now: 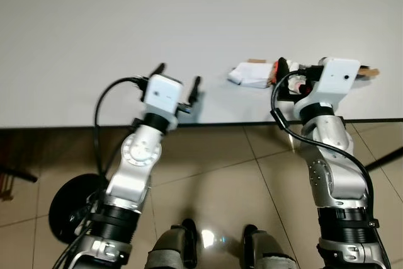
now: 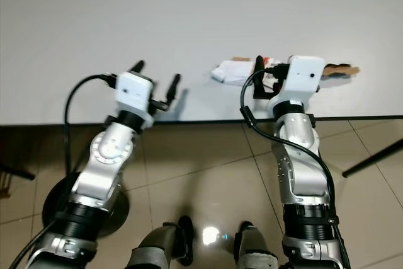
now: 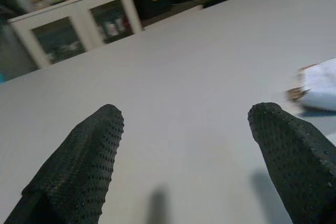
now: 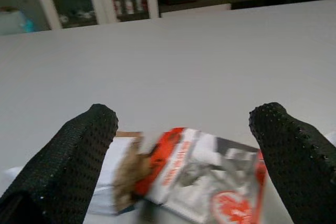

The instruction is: Picking trash to rubbish bin

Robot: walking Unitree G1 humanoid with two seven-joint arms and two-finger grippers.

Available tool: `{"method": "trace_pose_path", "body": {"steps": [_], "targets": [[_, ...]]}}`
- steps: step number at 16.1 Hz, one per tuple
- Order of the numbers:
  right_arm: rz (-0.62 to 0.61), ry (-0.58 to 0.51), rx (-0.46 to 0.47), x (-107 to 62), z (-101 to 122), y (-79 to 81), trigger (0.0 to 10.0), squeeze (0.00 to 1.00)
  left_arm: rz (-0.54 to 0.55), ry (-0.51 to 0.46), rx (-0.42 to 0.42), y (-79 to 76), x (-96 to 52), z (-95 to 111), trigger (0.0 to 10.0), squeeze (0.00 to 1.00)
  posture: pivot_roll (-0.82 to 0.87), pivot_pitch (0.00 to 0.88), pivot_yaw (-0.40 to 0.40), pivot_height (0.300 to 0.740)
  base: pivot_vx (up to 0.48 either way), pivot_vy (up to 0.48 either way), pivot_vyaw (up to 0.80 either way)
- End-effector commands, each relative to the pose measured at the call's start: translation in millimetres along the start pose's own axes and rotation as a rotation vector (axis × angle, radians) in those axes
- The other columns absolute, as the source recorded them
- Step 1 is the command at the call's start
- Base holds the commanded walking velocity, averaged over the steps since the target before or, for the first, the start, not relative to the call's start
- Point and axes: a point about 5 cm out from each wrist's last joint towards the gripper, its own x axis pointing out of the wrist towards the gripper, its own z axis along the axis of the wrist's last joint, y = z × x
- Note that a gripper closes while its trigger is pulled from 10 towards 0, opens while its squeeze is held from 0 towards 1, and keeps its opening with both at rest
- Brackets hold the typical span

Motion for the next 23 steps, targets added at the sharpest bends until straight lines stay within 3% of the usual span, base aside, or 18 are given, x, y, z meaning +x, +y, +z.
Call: {"method": "trace_pose_path", "body": {"steps": [1,9,19,23], "targets": [[0.008,0.005,-0.001,-1.4,0.0,1.6,10.0,0.00,0.009,-0.002,0.012,3.6,0.6,-0.7,10.0,0.00,0.03,0.287,0.084,0.740,0.000,0.000,0.00],[0.021,0.018,-0.006,-3.4,-2.2,3.5,10.0,0.00,0.025,0.005,0.028,5.8,0.3,-3.1,10.0,0.00,0.03,0.288,0.082,0.740,0.000,-0.153,0.00],[0.031,0.034,-0.008,-4.3,-5.5,5.7,10.0,0.00,0.025,0.004,0.040,6.7,0.8,-3.5,10.0,0.00,0.03,0.284,0.088,0.740,0.000,0.000,0.00],[0.031,0.032,-0.009,-4.3,-5.0,5.0,10.0,0.00,0.030,0.004,0.043,6.4,1.4,-3.5,10.0,0.00,0.03,0.287,0.084,0.740,0.000,-0.307,0.00]]}}
